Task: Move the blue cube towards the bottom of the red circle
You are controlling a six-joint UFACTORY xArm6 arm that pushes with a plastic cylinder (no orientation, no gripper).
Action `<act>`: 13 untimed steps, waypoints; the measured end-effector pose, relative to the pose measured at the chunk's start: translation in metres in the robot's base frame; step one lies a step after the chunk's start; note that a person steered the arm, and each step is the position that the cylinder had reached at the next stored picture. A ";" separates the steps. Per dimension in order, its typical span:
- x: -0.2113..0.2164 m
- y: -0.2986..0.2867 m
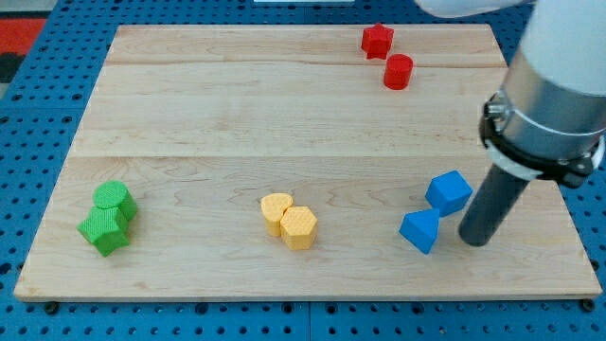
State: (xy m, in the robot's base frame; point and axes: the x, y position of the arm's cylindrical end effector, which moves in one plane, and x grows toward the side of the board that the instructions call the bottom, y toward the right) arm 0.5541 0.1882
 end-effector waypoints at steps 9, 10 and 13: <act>-0.111 -0.030; -0.115 -0.027; -0.115 -0.012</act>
State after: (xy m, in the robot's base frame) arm 0.4393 0.1757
